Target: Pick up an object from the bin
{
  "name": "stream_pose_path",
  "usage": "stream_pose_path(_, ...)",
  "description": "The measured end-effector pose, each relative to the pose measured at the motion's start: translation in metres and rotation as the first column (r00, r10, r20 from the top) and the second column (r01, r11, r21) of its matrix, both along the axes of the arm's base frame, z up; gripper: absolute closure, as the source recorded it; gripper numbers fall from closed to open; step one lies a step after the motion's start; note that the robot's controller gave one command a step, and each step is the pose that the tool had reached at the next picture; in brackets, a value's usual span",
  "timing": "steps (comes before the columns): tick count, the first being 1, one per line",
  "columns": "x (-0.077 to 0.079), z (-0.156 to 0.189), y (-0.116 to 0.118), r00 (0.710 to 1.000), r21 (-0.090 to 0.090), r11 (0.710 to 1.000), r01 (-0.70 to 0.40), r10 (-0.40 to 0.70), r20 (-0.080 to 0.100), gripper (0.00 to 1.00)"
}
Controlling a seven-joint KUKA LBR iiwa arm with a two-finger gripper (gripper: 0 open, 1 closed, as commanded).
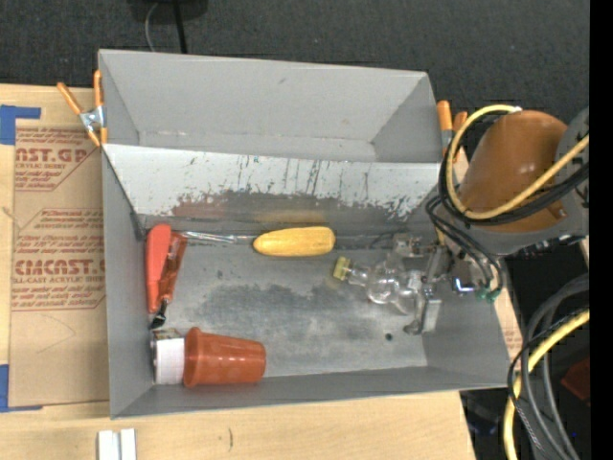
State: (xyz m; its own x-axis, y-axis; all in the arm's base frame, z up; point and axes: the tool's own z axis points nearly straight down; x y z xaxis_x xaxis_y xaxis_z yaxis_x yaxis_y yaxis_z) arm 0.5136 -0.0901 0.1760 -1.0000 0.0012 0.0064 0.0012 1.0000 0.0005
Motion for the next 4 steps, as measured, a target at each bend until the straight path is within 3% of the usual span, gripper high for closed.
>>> stream_pose_path(1, 0.002, 0.005, 0.0, 1.0, -0.001, 1.0, -0.001, 0.001, 0.008, 0.0)
stream_pose_path(2, 0.011, -0.032, -0.017, 0.983, 0.0, 0.984, 0.181, -0.181, 0.014, 0.0)
stream_pose_path(3, 0.019, -0.059, -0.031, 0.966, -0.001, 0.966, 0.258, -0.258, 0.005, 0.0)
stream_pose_path(4, 0.017, -0.063, -0.039, 0.992, -0.001, 0.992, 0.129, -0.129, 0.011, 0.0)
